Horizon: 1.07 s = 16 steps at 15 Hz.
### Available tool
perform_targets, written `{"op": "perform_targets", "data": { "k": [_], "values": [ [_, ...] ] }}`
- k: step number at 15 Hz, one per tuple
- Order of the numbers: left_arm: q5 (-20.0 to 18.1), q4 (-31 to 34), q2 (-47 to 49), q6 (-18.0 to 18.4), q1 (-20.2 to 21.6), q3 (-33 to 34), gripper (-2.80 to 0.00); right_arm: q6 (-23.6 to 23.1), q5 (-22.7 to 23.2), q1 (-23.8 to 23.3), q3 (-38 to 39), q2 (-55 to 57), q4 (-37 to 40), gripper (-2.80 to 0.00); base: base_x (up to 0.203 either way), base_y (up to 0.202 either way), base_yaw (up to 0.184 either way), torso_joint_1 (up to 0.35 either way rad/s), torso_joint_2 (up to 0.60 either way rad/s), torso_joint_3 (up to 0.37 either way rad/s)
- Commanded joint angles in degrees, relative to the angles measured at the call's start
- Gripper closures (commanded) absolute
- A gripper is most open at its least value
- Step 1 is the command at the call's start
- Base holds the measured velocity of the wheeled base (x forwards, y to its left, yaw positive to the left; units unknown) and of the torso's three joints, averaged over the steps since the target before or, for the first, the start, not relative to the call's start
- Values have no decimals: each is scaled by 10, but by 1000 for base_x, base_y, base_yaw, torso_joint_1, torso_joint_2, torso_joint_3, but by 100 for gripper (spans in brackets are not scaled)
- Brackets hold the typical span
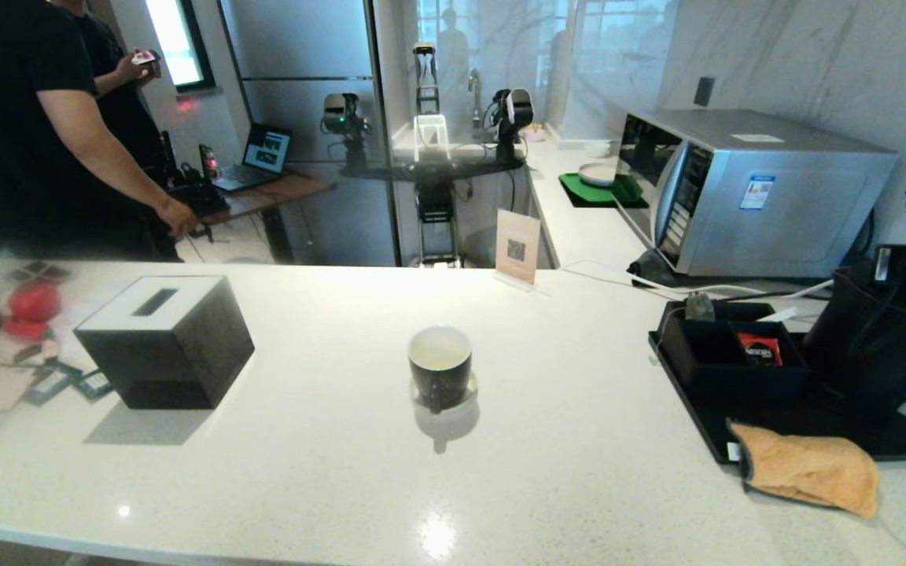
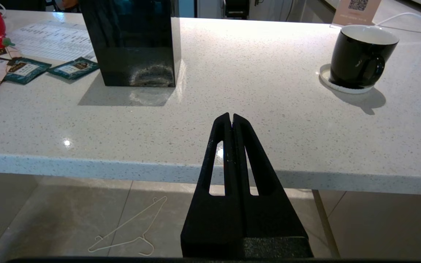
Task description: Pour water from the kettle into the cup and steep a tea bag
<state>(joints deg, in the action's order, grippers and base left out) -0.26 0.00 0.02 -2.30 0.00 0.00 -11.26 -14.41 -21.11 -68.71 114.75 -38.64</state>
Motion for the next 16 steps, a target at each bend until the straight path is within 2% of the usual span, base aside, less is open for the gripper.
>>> {"op": "perform_targets", "data": {
  "k": [1,10,16],
  "values": [
    [0,0,1,0,0,0,0,-2,-2,5,8,5,-4,0,0,0,0,0,0,0],
    [0,0,0,0,0,0,0,-5,-4,24,38,16,-11,0,0,0,0,0,0,0],
    [0,0,1,0,0,0,0,-4,-4,26,30,4,-11,0,0,0,0,0,0,0]
  ]
}}
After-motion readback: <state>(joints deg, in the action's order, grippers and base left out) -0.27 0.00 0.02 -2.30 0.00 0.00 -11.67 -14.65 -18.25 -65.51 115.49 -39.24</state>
